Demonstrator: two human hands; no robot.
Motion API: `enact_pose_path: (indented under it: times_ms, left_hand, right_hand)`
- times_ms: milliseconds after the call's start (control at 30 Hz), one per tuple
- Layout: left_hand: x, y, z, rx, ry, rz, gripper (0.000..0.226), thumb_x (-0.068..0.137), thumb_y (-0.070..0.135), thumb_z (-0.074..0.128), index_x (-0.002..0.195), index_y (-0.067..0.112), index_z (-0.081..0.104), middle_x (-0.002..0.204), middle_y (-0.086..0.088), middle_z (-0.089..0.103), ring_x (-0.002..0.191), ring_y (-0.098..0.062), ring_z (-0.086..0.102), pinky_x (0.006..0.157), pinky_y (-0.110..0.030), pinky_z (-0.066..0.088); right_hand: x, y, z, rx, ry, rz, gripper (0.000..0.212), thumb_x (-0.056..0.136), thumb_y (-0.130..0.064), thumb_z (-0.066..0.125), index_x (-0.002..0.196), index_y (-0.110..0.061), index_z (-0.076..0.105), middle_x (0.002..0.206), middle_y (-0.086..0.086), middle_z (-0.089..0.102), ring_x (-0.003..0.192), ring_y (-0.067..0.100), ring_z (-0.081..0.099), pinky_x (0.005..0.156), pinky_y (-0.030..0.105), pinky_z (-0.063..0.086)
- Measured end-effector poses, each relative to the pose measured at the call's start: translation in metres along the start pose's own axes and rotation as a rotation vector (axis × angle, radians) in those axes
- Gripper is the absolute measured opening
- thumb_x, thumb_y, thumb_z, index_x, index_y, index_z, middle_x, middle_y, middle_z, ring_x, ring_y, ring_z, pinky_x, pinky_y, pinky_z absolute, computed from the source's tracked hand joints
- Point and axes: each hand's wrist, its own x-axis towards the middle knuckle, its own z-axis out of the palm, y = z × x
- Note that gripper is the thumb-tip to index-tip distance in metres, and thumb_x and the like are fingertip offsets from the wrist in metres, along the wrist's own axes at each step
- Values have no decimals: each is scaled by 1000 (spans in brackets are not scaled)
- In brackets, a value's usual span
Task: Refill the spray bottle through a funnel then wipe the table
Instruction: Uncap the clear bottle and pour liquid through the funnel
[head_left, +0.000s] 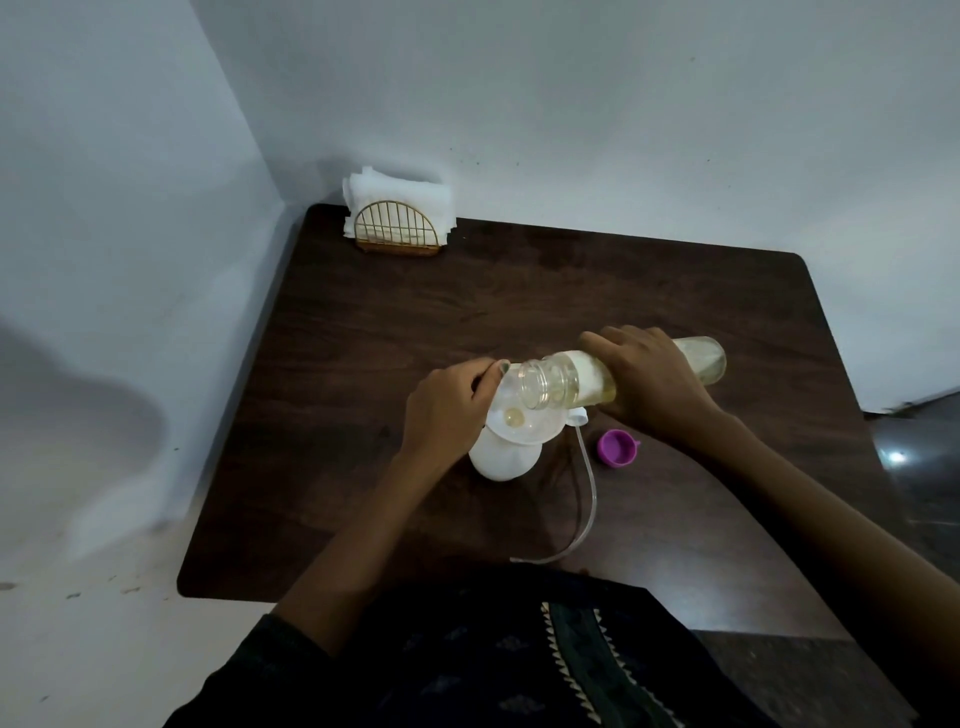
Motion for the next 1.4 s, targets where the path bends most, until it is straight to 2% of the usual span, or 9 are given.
enact_pose_path:
  times_ms: [200,333,433,567,667,800,1033,1200,1400]
  left_hand:
    - [0,0,0,-1,-3,1,30,98,34,45,80,20,65,53,13,47,50,-7,47,49,-23,30]
    - [0,-1,-1,-1,-5,-1,31,98,34,45,73,22,59,53,12,47,50,-8,47,50,-25,33]
    - [-1,-1,-3,-3,-6,3,31,98,34,44,84,18,67,57,10,53,54,-10,52,50,-27,39]
    - [-1,-1,-4,10,-3,2,30,98,34,45,84,19,67,54,14,47,51,-7,48,50,-23,31]
    - [-1,0,-4,4,-6,7,30,98,34,44,88,18,68,56,14,48,52,-7,49,50,-23,33]
    - [-3,-1,-4,6,-7,-4,33,98,35,44,81,18,65,54,12,49,52,-9,49,50,-26,35]
    - [-6,-1,-6,11,0,4,30,98,35,45,68,31,50,51,13,45,50,-7,46,49,-25,29]
    - [-4,0,-5,14,-1,2,30,98,35,44,72,26,57,53,12,48,51,-8,48,49,-25,32]
    - [-4,-1,-5,6,-1,1,30,98,35,44,88,19,68,57,14,49,53,-7,50,50,-21,31]
  right_hand:
    - [0,0,-1,2,-12,5,43,61,-23,80,97,-12,60,77,6,62,69,30,58,62,39,45]
    - [1,-2,0,2,-10,3,44,61,-23,80,98,-12,59,77,6,62,68,30,58,63,40,46]
    - [1,-3,-1,3,-8,-4,45,61,-23,81,98,-12,60,77,6,62,67,30,58,62,40,46]
    - [1,-4,-2,9,-7,-5,45,61,-23,82,98,-11,60,77,7,63,68,30,58,63,39,45]
    - [1,-4,-3,11,-10,-2,45,61,-23,82,98,-11,60,78,8,63,68,30,59,63,39,45]
    - [1,-5,-1,6,4,-4,45,59,-20,82,97,-10,60,75,8,62,66,31,58,62,36,40]
    - [0,-7,0,13,14,-15,44,61,-23,81,97,-11,60,76,8,63,66,32,58,62,36,39]
    - [-1,-6,-1,12,-1,-2,45,61,-21,81,100,-11,60,78,8,63,68,31,59,64,39,44]
    - [-1,-6,-2,14,3,-4,44,62,-22,81,99,-11,60,78,8,63,68,31,59,63,40,46]
